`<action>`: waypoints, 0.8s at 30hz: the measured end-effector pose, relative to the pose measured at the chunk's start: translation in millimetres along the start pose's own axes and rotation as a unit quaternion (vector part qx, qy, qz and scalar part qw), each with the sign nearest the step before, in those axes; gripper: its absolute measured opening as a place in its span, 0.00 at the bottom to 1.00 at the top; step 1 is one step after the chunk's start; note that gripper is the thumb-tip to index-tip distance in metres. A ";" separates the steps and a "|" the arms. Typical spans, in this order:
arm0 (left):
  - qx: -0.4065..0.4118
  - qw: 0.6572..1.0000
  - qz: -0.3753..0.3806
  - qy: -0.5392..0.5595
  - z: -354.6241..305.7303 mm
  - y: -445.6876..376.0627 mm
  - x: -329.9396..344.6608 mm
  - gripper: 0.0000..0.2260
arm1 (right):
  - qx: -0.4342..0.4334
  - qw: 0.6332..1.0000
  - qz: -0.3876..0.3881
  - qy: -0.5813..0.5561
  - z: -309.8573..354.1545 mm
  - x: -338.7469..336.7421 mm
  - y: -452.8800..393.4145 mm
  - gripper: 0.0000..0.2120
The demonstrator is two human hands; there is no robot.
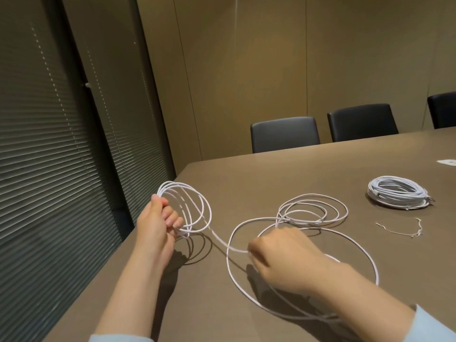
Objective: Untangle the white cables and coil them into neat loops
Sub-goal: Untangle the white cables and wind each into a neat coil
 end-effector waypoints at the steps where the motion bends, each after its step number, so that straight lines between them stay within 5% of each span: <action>1: 0.007 1.000 0.014 -0.025 0.5 2.2 3.6 0.16 | -0.026 0.999 -0.015 -0.017 3.3 0.4 0.8 0.10; 6: 0.022 0.983 0.096 -0.152 7.4 12.0 16.7 0.15 | -0.085 0.960 -0.123 -0.235 9.3 -5.2 -0.9 0.11; 10: -0.038 0.954 0.197 -0.222 7.1 29.2 27.8 0.14 | -0.029 0.900 -0.228 -0.372 -0.6 -11.5 -3.4 0.10; 14: -0.176 0.926 0.284 -0.174 9.0 46.2 37.2 0.13 | 0.081 0.867 -0.276 -0.407 -16.0 -10.8 -9.1 0.11; 17: -0.324 0.880 0.345 -0.047 11.1 52.1 41.4 0.14 | 0.156 0.844 -0.220 -0.464 -23.0 -7.9 -12.3 0.11; 19: -0.388 0.843 0.370 0.042 12.2 51.1 43.7 0.12 | 0.200 0.768 -0.142 -0.592 -22.2 -8.8 -11.7 0.12; 21: -0.398 0.849 0.340 0.067 15.3 48.0 45.2 0.11 | 0.214 0.683 -0.076 -0.694 -20.0 -10.1 -9.4 0.13; 24: -0.363 0.892 0.268 0.032 21.3 48.0 49.5 0.12 | 0.223 0.612 -0.046 -0.758 -20.7 -9.5 -9.5 0.13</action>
Point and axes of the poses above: each hand's wrist, its own y-axis away from the middle knuckle, its own x-axis out of the palm, z = x × y, the point moved 1 cm from there along -y, towards the middle knuckle, and after that the axes turned 2 degrees about -x, right-handed, at the moved point
